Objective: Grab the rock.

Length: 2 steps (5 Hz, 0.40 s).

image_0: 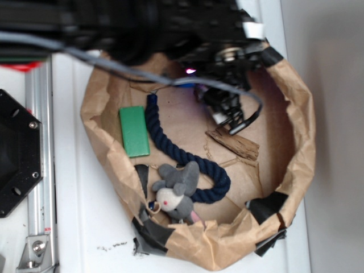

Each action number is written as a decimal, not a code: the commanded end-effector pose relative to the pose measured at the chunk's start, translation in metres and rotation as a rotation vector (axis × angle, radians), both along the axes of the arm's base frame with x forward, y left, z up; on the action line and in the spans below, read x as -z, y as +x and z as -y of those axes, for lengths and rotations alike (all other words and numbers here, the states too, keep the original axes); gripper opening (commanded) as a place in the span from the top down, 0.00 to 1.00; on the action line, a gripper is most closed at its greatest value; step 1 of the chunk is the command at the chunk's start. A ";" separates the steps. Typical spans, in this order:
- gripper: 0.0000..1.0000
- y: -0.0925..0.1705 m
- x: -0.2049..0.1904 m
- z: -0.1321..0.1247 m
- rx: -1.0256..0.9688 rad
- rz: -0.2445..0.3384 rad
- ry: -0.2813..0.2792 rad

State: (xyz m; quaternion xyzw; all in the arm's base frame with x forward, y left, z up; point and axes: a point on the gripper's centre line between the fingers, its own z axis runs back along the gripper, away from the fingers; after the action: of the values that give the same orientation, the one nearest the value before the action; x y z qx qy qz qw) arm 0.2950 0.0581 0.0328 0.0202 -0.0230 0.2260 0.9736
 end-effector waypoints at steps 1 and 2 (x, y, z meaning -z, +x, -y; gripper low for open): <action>1.00 0.009 0.006 0.010 0.024 -0.020 -0.012; 1.00 0.007 -0.006 0.013 0.034 -0.001 -0.025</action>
State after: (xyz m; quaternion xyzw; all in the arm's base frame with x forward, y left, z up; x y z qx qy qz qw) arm 0.2976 0.0475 0.0218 0.0098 0.0108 0.2195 0.9755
